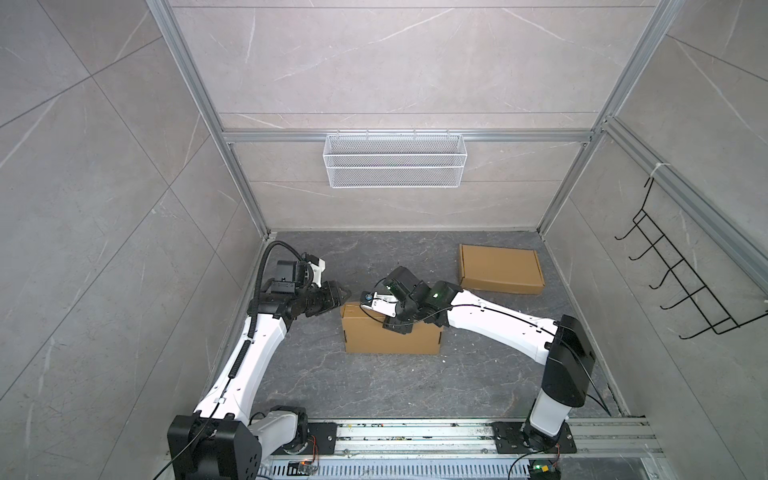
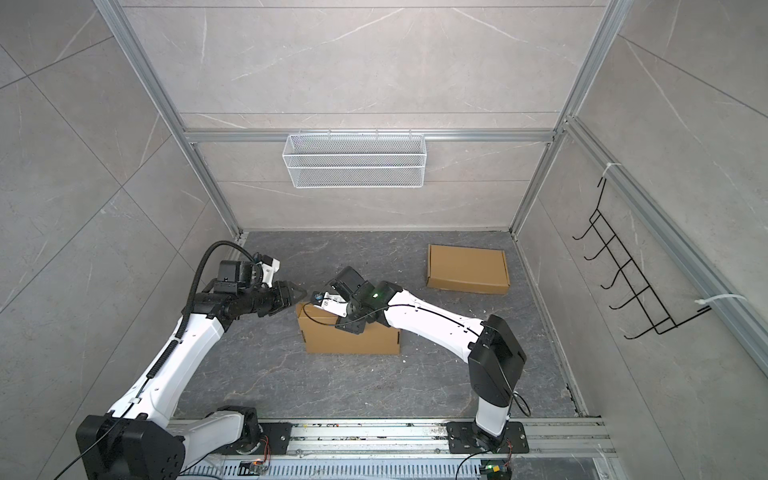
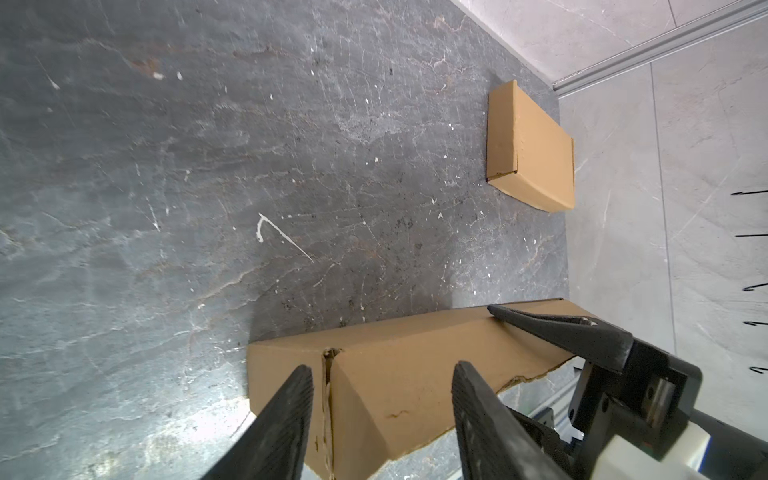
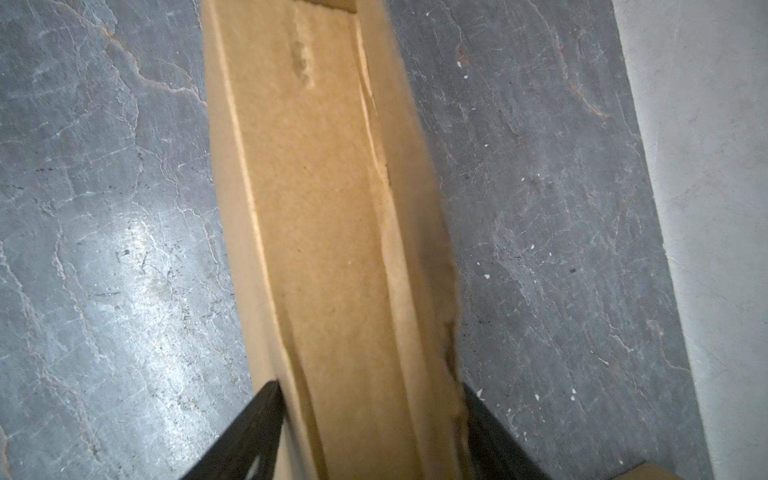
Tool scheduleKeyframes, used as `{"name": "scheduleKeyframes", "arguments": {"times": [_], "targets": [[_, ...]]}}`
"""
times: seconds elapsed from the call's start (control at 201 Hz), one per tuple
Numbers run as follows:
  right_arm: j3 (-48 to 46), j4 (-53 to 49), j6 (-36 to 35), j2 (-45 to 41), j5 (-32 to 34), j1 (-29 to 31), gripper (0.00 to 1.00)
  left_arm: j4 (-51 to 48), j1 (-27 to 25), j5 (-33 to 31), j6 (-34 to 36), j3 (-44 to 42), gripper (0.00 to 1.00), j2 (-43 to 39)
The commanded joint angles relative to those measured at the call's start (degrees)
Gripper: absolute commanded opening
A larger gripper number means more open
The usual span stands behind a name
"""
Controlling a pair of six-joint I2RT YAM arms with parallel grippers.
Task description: Fold the paper box
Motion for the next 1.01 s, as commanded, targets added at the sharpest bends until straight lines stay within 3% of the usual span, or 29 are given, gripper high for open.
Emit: {"name": "scheduleKeyframes", "arguments": {"times": [0.0,0.383,1.0], "targets": [[-1.87,-1.22,1.46,1.12,2.49,0.34,0.64,2.79,0.1,2.58,-2.26,-0.73,0.53,-0.58],[-2.38,-0.85,2.01,1.04,3.6,0.58,0.63,2.46,0.02,2.0,-3.55,-6.24,0.27,-3.49],[-9.49,7.72,3.41,-1.82,9.18,2.32,0.64,-0.67,-0.1,-1.75,-2.66,-10.11,0.22,-5.65]]}}
